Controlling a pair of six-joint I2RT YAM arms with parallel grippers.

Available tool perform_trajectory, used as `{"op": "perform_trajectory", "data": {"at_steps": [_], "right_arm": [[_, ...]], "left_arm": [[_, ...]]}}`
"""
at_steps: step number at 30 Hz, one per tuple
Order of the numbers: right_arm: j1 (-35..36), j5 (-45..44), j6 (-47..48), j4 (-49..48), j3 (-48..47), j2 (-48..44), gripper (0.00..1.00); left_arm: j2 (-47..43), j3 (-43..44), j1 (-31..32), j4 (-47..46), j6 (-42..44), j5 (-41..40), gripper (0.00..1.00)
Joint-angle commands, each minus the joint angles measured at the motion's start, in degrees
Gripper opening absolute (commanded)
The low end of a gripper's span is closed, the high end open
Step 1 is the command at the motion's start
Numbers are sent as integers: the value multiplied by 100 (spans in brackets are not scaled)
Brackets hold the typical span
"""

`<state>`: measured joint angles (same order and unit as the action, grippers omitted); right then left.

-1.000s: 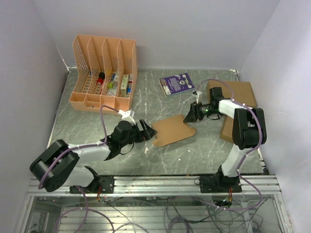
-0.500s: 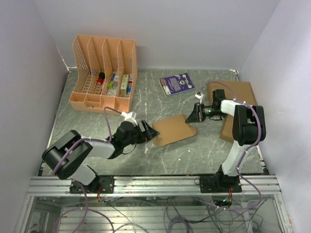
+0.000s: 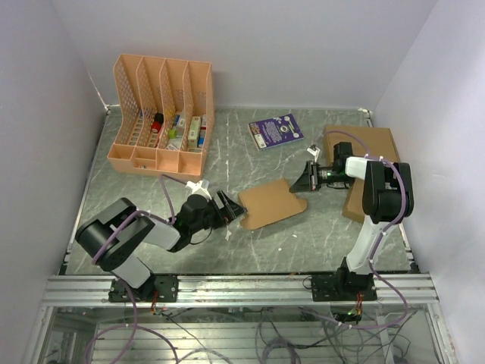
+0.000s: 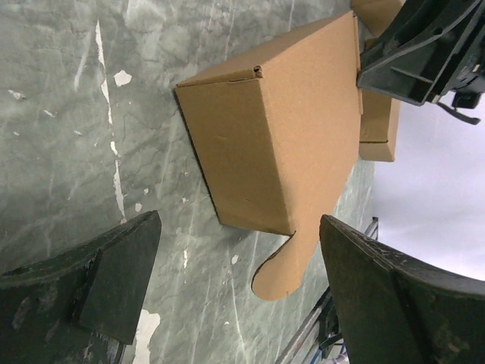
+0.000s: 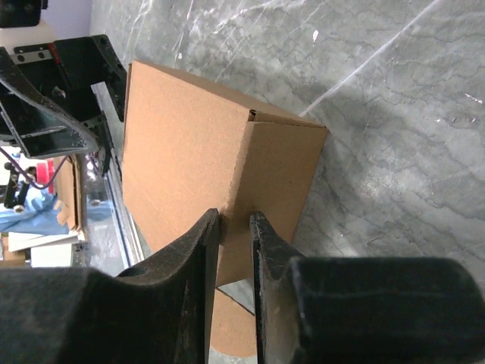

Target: Fold the paper box

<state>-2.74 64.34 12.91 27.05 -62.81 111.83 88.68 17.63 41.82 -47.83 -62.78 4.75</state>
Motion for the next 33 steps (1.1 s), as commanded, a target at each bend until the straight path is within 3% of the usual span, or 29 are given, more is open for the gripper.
{"op": "perform_trajectory", "data": {"at_steps": [1, 20, 27, 33], "right_arm": [[-98, -431, 106, 60, 11, 284, 20], [-252, -294, 185, 215, -39, 529, 19], [-247, -292, 193, 224, -39, 555, 19], [-246, -272, 235, 272, -56, 592, 19]], "left_arm": [[295, -110, -19, -951, -316, -176, 97], [2018, 151, 100, -3094, -1017, -116, 99], [2321, 409, 194, -3214, -1114, -241, 100], [2591, 547, 286, -3448, -1254, -324, 87]]}}
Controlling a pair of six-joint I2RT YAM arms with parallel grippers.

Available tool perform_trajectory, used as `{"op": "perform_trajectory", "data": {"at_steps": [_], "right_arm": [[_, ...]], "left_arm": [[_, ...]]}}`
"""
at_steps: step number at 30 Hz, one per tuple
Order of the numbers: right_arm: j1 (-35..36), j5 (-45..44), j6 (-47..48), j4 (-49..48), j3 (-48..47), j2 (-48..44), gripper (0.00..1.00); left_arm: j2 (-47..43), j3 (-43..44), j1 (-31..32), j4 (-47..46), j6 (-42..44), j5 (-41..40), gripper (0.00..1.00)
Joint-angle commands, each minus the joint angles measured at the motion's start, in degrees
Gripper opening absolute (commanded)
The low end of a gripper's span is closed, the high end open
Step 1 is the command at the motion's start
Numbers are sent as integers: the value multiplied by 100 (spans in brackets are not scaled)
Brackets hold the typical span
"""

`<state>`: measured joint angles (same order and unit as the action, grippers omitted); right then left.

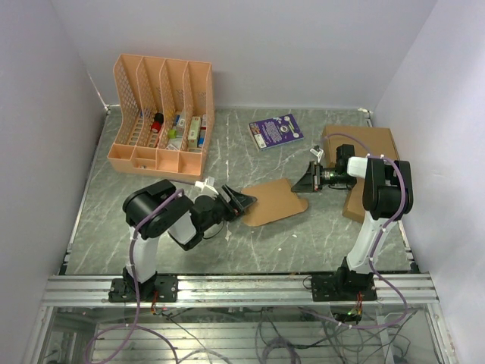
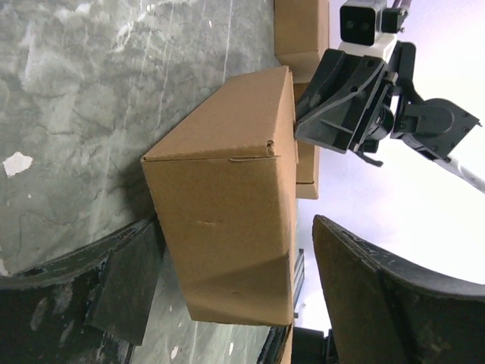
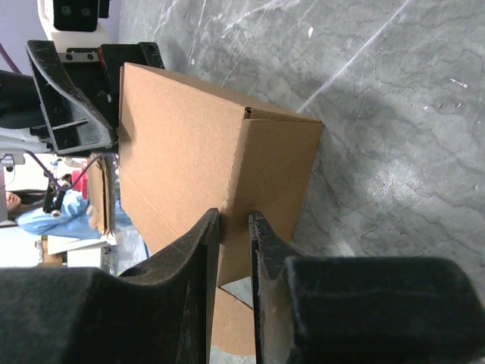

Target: Fold the paper box

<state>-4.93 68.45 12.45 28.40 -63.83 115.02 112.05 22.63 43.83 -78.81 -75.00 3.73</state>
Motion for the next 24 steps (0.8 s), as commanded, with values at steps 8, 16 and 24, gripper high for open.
{"op": "perform_trajectory", "data": {"at_steps": [8, 16, 24], "right_arm": [[-26, -611, 373, 220, 16, 265, 24], [-34, -692, 481, 210, -27, -222, 47], [-104, -919, 773, 143, -16, -1306, 60]], "left_arm": [[429, -9, 96, -727, -232, -249, 60], [300, -98, 93, -804, -306, -301, 53], [-188, -188, 83, -686, -362, -333, 53]]}}
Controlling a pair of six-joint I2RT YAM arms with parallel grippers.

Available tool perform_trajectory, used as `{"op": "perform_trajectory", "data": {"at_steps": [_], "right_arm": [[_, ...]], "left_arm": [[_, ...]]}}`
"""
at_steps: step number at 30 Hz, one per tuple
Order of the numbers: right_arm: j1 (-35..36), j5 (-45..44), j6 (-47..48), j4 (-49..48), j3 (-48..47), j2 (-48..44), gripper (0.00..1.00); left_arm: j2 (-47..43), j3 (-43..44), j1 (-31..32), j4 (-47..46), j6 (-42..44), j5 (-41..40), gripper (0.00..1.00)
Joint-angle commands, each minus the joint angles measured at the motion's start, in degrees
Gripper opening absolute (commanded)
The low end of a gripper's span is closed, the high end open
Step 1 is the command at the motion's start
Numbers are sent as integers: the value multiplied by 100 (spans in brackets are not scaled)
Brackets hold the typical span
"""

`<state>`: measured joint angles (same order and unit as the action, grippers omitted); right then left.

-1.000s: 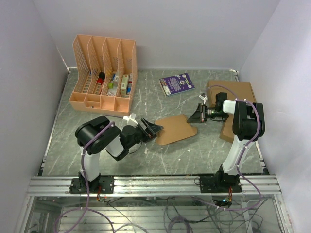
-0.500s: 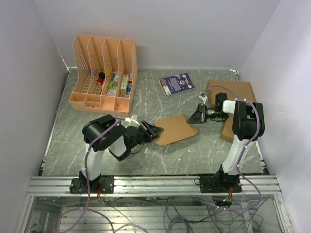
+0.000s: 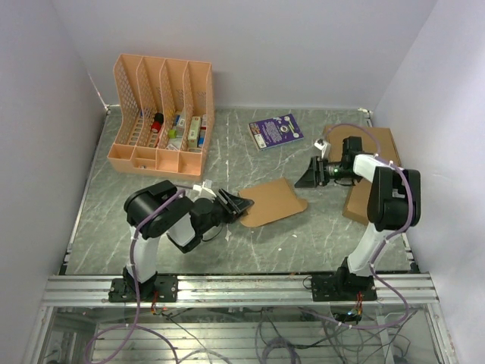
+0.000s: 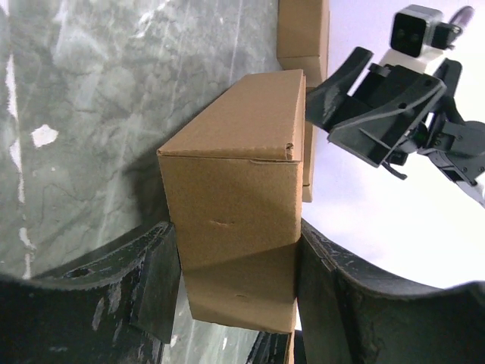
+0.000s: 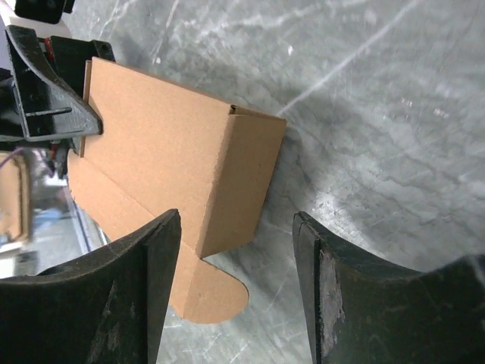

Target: Fold the paper box

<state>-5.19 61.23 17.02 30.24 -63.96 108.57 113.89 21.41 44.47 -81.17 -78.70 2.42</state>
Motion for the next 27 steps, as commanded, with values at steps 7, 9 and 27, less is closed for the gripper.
{"op": "perform_trajectory", "data": {"at_steps": [7, 9, 27], "right_arm": [[-88, 24, 1165, 320, -71, -1506, 62], [-90, 93, 1529, 551, -270, -1783, 62], [557, -826, 7286, 2927, -1199, -3915, 100]], "left_arm": [[-919, -40, -53, 7, -61, -217, 53], [-1043, 23, -126, 250, -101, -174, 53], [-1117, 2026, -703, 2250, -199, 1165, 54]]}}
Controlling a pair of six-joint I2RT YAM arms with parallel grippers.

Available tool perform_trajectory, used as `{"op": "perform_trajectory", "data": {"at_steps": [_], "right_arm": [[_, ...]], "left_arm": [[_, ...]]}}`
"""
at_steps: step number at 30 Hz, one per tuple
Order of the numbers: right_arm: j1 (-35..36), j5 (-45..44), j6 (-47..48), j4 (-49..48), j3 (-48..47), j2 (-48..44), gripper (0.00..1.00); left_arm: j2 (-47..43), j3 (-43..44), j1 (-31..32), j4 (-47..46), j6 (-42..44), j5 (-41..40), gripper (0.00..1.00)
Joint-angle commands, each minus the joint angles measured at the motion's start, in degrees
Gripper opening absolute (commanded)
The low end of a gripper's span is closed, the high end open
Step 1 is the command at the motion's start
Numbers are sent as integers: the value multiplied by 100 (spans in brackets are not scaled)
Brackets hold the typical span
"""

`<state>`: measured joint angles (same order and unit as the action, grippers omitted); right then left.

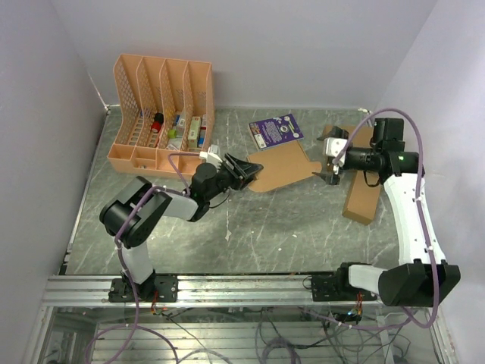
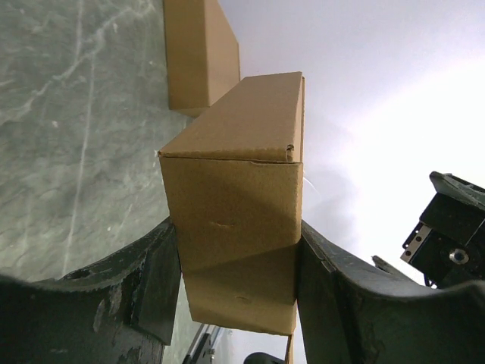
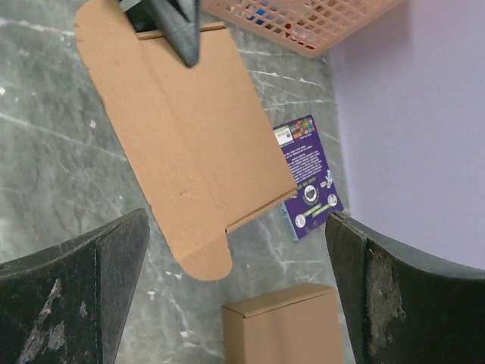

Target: Fold the paper box

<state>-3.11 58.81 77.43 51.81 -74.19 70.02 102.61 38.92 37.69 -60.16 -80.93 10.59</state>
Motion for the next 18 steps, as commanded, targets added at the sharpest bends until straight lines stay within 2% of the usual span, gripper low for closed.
{"op": "perform_trajectory", "data": {"at_steps": [1, 8, 12, 18], "right_arm": [[510, -759, 1238, 760, -164, -108, 100], [2304, -2424, 638, -253, 269, -631, 100], [2915, -3022, 259, -841, 489, -664, 99], [4857, -4982, 10, -1455, 965, -797, 99]], "left_arm": [[58, 301, -22, 82, -29, 372, 54], [286, 318, -19, -499, -336, 489, 54], [360, 288, -23, -793, -495, 564, 54], [273, 118, -21, -890, -519, 636, 54]]}}
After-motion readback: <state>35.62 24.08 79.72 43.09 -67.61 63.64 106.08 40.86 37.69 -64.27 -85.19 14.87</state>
